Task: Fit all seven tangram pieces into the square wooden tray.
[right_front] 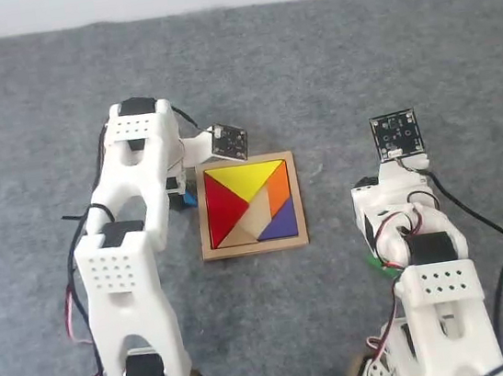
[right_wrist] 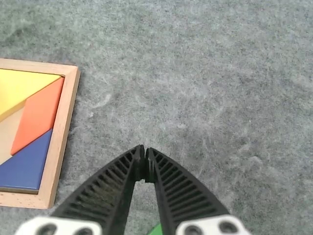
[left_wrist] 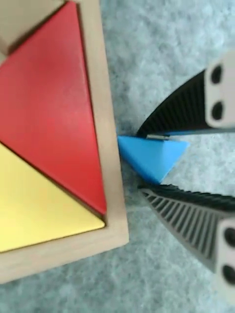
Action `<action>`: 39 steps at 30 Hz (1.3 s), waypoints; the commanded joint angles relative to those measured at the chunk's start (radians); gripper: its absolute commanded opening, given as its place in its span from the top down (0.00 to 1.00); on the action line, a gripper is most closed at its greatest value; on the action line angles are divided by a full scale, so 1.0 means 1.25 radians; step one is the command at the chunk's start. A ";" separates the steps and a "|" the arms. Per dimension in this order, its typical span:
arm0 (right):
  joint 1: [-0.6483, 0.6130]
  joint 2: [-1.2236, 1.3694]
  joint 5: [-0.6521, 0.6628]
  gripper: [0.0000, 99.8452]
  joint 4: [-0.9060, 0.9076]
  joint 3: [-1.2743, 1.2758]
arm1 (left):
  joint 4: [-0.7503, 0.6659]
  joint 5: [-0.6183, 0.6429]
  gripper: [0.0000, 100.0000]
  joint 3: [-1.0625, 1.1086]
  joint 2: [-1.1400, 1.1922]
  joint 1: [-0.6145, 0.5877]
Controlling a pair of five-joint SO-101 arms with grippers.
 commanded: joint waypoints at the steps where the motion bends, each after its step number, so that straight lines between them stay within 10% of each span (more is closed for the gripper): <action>1: 0.003 0.004 0.010 0.99 -0.017 -0.004 | 0.011 0.034 0.95 -0.037 -0.006 0.000; 39: 0.007 0.004 0.010 0.99 -0.015 -0.004 | 0.171 0.036 0.96 -0.050 0.001 0.001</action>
